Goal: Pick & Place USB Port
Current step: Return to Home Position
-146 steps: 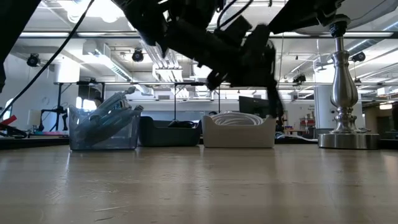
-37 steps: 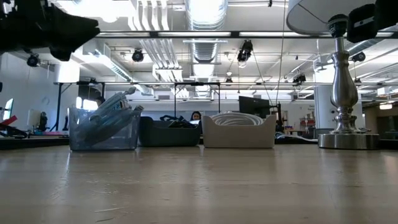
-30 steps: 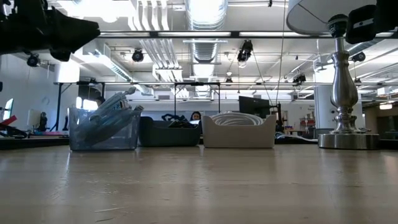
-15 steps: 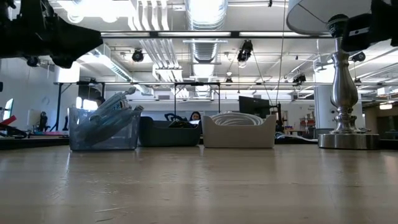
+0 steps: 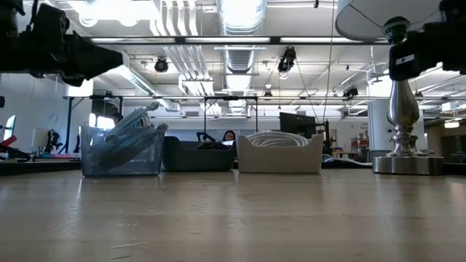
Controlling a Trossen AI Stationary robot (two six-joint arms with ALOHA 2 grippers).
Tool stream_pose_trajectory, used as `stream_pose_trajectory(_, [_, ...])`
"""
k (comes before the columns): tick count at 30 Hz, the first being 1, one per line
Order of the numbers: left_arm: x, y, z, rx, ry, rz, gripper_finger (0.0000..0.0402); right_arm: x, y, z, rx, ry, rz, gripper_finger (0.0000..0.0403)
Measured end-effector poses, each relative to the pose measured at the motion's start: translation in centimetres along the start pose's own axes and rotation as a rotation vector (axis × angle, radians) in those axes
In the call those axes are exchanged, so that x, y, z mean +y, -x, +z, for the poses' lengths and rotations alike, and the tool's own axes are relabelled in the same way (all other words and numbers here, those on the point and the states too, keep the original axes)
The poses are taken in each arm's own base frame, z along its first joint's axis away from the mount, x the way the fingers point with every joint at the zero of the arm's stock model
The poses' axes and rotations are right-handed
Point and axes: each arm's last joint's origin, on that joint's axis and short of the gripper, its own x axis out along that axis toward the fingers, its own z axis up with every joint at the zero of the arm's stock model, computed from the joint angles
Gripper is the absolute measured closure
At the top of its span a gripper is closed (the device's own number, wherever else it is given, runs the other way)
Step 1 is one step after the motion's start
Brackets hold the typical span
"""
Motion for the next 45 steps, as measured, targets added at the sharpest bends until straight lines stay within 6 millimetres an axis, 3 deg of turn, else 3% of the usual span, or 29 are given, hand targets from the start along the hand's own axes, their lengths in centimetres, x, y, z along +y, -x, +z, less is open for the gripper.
stream_pose_trajectory(5, [0.1, 0.0, -0.9, 0.085, 0.017, 0.020, 0.0230, -0.5, 0.0, -0.2, 0.020, -0.035, -0.098, 0.0314])
stream_pose_trajectory(17, [0.2, -0.1, -1.1, 0.102, 0.000, 0.040, 0.0230, -0.6, 0.0, -0.2, 0.034, 0.165, -0.120, 0.0330])
stream_pose_trajectory(35, [0.1, -0.1, -1.2, 0.117, -0.002, 0.039, 0.0229, -0.6, 0.0, -0.2, 0.035, 0.187, -0.119, 0.0309])
stream_pose_trajectory(45, [0.1, -0.1, -1.2, 0.117, -0.001, 0.040, 0.0229, -0.6, 0.0, -0.2, 0.034, 0.187, -0.118, 0.0325])
